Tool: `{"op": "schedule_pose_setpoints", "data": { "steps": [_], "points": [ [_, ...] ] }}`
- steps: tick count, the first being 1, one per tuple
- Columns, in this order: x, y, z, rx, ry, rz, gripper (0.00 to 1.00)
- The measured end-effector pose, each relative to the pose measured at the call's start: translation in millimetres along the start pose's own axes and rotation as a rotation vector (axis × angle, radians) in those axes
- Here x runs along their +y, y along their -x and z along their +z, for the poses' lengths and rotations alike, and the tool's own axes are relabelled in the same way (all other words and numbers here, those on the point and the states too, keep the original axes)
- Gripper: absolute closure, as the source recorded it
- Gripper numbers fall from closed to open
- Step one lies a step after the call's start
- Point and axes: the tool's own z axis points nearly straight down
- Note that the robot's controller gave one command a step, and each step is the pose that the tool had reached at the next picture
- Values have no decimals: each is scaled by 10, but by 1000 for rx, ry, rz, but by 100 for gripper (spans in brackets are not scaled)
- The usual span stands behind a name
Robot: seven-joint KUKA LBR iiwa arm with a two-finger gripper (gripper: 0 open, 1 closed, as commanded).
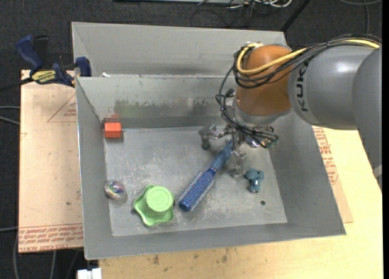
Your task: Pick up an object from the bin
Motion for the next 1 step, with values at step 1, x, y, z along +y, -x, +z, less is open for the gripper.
{"op": "schedule_pose_setpoints", "data": {
  "steps": [1],
  "points": [
    [-12,7,-26,-3,-2,1,100]
  ]
}}
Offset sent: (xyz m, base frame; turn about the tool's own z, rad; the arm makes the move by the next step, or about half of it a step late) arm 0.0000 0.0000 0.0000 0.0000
